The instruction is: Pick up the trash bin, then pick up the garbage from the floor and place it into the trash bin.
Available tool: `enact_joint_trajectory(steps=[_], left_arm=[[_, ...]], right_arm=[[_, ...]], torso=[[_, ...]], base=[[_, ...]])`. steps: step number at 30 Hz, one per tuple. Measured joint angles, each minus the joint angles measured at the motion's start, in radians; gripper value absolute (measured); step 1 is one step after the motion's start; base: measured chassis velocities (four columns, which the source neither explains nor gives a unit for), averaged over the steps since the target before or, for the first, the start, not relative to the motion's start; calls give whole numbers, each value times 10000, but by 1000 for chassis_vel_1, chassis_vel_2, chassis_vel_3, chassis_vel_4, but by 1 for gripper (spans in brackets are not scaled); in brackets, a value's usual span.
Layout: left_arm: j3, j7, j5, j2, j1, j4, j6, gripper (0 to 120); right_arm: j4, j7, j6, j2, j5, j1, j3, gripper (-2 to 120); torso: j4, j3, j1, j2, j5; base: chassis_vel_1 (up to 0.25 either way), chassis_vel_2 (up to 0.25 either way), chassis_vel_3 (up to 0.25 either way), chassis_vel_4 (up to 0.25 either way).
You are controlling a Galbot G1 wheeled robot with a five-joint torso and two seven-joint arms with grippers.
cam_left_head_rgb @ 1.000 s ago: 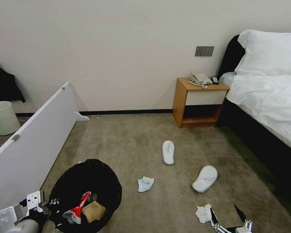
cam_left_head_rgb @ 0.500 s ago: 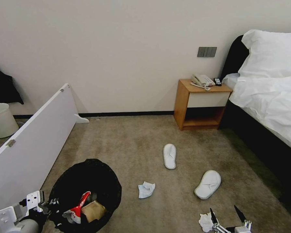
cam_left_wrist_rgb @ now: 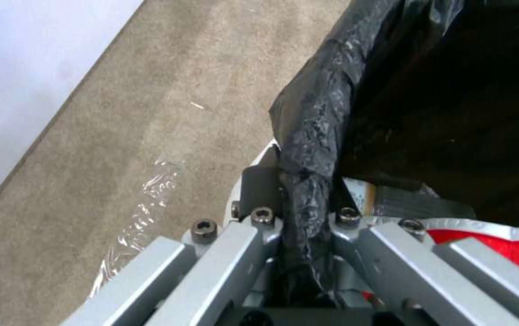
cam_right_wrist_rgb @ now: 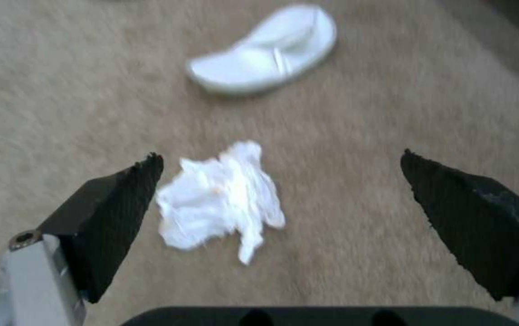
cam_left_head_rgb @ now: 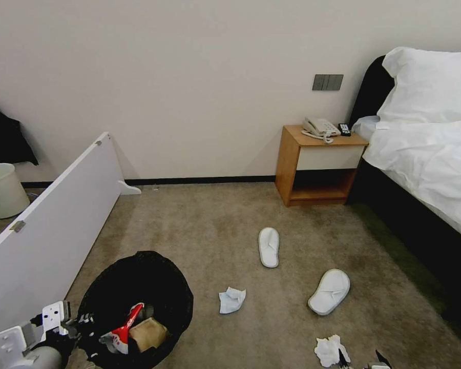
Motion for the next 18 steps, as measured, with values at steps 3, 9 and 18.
enact_joint_trajectory(steps=[3, 9, 18], left_arm=[[-30, -2, -41, 19, 10, 4, 0, 2], [-30, -2, -43, 27, 5, 8, 0, 2], [-49, -19, -43, 22, 48, -1, 0, 2]], right_arm=[[-608, -208, -447, 22, 245, 470, 97, 100], [-1741, -377, -488, 120, 158, 1190, 145, 100], [-3016, -605, -516, 224, -29, 2270, 64, 100]], torso=[[0, 0, 0, 0, -1], [-1, 0, 0, 0, 0], [1, 0, 0, -2, -1]], base=[[0, 0, 0, 0], [0, 0, 0, 0], [0, 0, 0, 0]])
